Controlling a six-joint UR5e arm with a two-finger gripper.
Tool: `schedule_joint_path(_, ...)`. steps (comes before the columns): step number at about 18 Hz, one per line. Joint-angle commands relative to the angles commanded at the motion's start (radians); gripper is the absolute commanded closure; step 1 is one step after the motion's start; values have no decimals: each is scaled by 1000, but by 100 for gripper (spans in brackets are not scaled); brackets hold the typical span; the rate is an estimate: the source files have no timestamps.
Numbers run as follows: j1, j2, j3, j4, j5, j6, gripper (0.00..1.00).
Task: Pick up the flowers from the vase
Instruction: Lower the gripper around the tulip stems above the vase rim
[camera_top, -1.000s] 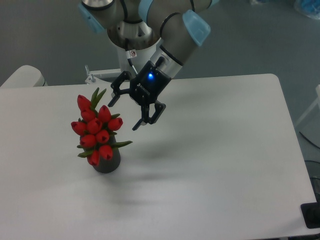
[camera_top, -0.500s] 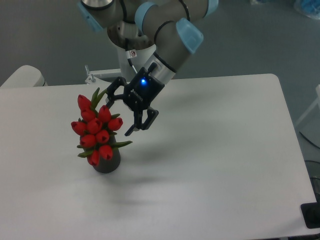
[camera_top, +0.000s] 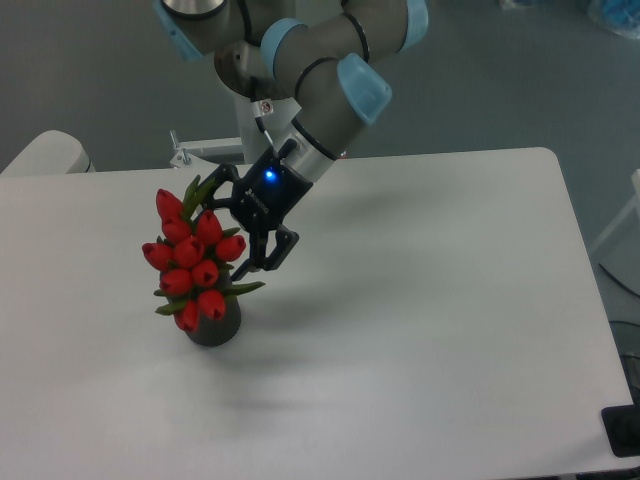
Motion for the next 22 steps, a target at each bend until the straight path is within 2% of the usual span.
schedule_joint_path(17,-38,-31,-2,11,-2,0,0)
schedule_joint_path(22,-38,-32,3,11,-3,0,14)
